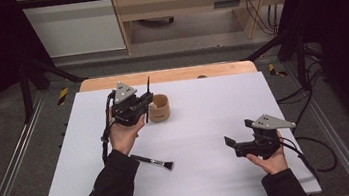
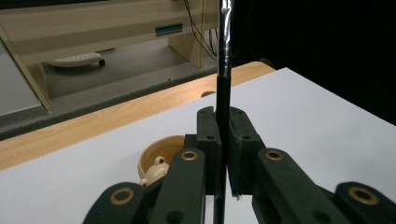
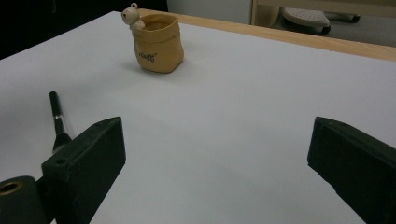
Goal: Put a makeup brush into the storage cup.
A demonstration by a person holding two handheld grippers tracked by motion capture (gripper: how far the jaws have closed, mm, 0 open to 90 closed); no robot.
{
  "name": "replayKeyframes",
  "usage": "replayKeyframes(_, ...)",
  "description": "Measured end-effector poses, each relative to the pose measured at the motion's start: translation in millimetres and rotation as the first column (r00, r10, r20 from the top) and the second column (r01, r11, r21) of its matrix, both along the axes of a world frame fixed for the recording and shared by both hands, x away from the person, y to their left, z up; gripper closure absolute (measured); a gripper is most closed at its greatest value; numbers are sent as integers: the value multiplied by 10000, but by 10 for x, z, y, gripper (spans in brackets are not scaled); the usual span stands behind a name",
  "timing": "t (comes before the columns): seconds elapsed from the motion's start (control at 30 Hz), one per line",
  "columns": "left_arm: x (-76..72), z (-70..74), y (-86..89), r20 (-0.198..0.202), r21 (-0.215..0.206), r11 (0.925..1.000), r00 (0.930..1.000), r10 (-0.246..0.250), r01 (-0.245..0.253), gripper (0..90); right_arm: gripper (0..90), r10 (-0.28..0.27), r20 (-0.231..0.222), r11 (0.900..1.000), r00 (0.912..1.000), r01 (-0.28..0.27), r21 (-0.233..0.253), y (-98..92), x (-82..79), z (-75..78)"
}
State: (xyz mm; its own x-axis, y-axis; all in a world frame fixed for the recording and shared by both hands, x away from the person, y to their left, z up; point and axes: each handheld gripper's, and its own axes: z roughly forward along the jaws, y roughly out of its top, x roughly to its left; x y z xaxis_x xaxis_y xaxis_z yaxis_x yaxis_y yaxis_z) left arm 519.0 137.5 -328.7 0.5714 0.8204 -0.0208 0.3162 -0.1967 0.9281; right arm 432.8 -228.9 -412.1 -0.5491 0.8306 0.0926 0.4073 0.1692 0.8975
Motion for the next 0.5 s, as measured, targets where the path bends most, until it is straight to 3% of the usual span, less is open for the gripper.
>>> replayKeyframes(0.5, 226, 9, -126, -49, -57, 10000, 10000, -18, 18, 844, 48, -92, -17, 9999, 10000, 92, 40, -24, 18, -19)
